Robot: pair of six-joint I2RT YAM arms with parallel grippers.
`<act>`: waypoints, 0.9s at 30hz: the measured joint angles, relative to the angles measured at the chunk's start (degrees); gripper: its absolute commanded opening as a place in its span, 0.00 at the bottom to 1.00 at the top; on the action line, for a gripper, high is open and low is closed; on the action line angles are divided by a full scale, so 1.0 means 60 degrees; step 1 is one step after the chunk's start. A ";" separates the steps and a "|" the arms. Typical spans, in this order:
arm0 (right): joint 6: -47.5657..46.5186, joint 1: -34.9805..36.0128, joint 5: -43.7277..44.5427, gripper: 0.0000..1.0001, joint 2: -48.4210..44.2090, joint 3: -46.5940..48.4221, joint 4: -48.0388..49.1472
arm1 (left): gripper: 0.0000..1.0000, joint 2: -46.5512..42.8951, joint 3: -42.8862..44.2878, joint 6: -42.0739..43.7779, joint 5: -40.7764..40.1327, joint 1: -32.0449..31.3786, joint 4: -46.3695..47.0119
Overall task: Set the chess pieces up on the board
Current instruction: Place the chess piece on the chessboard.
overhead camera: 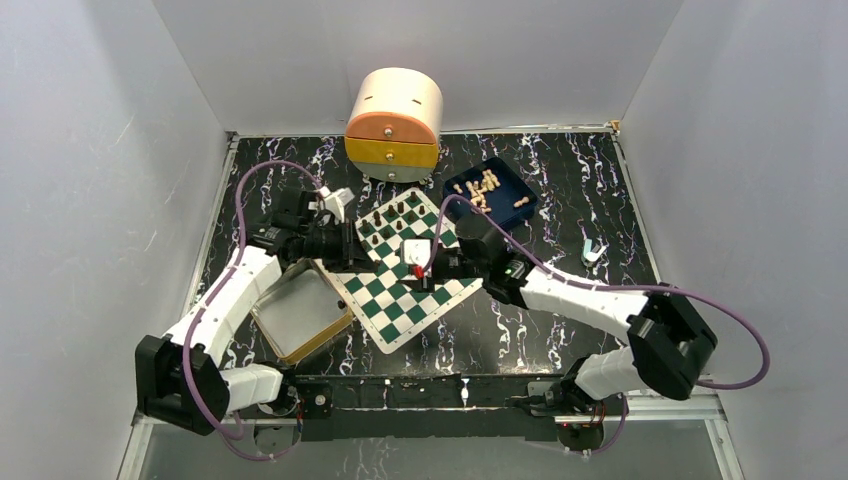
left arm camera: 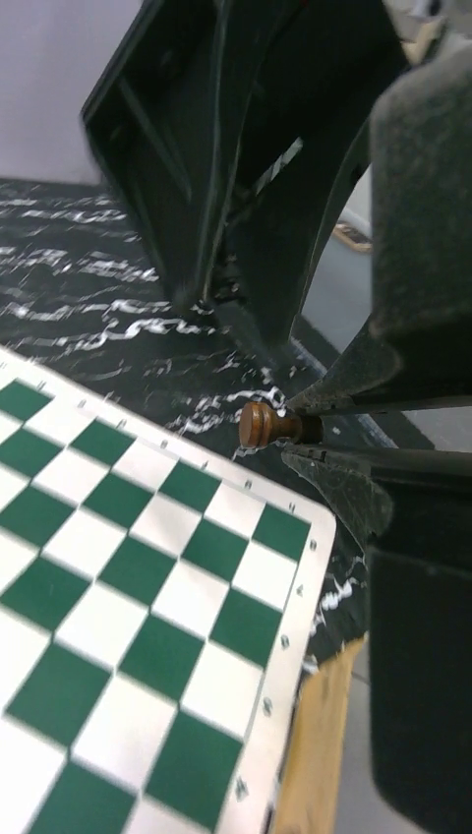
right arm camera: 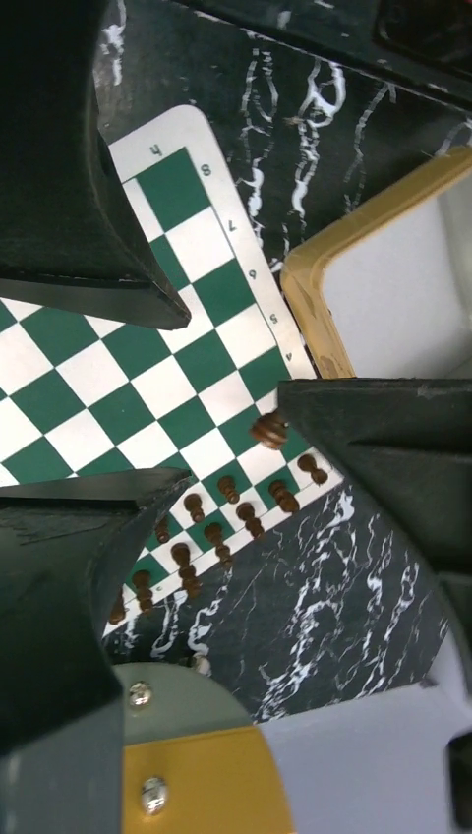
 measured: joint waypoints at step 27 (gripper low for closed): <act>-0.3727 0.0160 -0.1217 0.18 0.1158 0.0933 -0.1282 | 0.07 0.0619 -0.0036 -0.0175 0.1024 -0.0951 0.0525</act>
